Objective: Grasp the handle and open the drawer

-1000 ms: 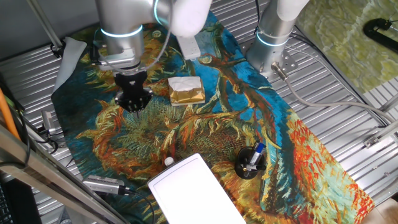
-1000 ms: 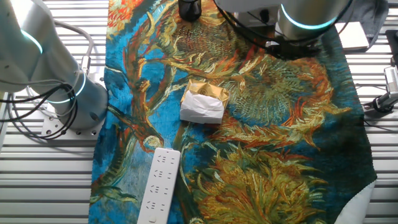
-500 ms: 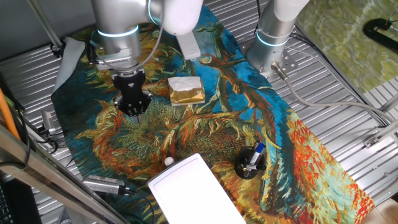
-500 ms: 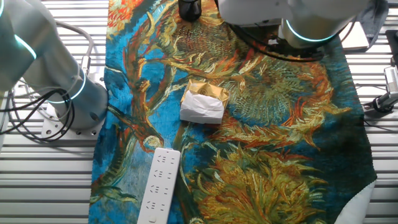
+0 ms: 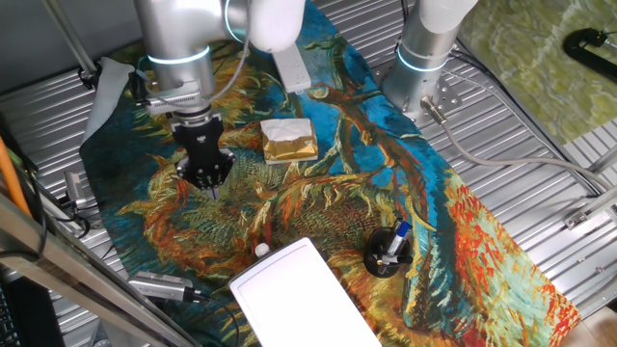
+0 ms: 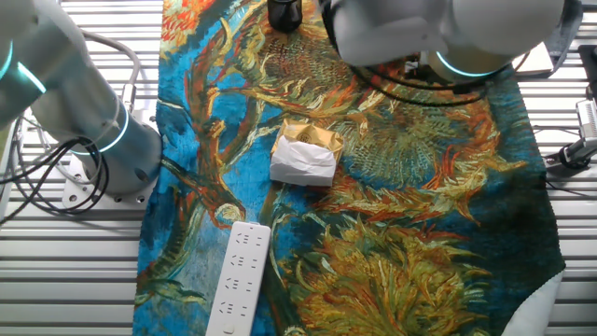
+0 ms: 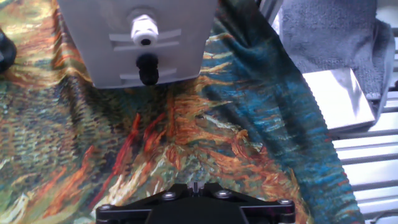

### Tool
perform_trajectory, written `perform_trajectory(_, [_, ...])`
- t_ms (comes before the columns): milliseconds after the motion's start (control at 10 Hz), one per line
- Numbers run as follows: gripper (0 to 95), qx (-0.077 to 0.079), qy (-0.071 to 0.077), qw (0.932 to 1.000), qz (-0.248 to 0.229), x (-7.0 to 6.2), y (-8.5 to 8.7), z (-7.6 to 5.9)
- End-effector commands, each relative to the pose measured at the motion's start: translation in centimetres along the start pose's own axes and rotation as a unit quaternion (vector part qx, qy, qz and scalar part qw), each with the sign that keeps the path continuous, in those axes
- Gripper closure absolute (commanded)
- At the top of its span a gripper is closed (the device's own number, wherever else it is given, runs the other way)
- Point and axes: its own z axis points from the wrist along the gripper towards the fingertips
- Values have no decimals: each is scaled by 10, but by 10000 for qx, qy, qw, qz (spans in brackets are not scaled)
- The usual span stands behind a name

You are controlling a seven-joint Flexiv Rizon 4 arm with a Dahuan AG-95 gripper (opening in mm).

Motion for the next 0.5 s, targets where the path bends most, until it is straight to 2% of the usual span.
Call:
perform_trajectory(100, [950,26,98,9999,137,-1,-3,4])
perform_trajectory(500, [950,24,48,9997,247,-2,-5,12])
